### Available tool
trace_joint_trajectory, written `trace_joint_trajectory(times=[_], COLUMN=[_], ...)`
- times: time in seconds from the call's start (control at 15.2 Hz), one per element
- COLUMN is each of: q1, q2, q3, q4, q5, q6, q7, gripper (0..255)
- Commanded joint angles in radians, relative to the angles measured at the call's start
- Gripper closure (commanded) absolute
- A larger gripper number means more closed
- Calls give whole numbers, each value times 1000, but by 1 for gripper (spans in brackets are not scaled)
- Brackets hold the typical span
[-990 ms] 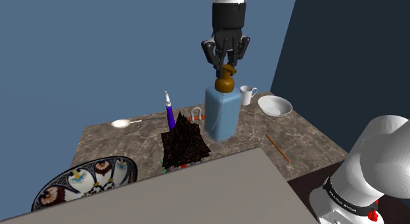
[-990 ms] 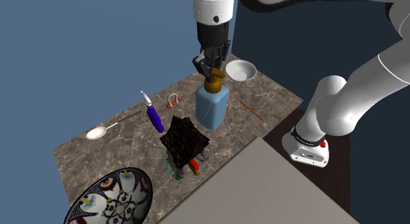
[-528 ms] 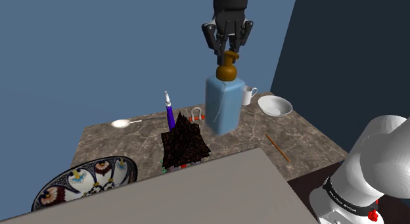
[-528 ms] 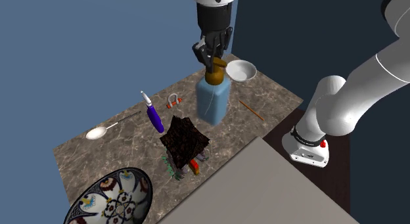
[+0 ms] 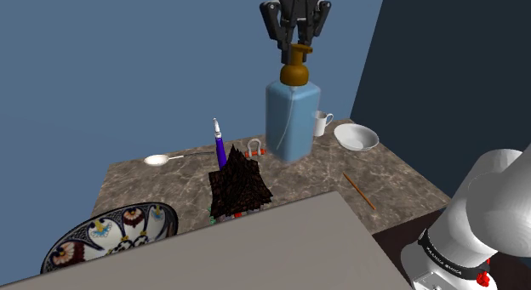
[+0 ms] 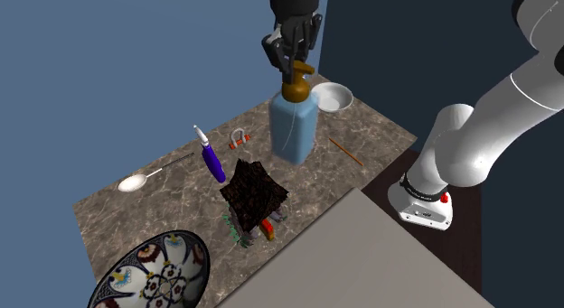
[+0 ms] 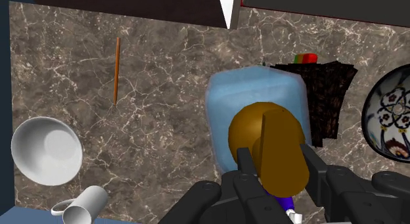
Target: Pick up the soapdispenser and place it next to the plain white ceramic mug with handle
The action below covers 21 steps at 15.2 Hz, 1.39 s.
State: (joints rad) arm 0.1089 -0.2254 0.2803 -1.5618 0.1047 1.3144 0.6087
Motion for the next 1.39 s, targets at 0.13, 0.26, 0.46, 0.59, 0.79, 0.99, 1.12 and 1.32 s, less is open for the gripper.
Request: trace_joint_trajectory(times=[0.13, 0.26, 0.46, 0.59, 0.79, 0.99, 1.12, 1.32], q1=[0, 0, -8, -27, -54, -81, -99, -126], q2=[35, 56, 77, 82, 98, 125, 148, 190], q3=[4, 7, -4, -31, -68, -102, -124, -154], q4=[99, 150, 190, 169, 150, 143, 145, 160], q5=[-7, -11, -19, -27, -39, -52, -59, -70], q6=[-64, -96, -116, -94, -62, -32, -13, 12], q7=[10, 16, -3, -52, -122, -188, -230, -290], gripper=[255, 255, 255, 255, 255, 255, 255, 255])
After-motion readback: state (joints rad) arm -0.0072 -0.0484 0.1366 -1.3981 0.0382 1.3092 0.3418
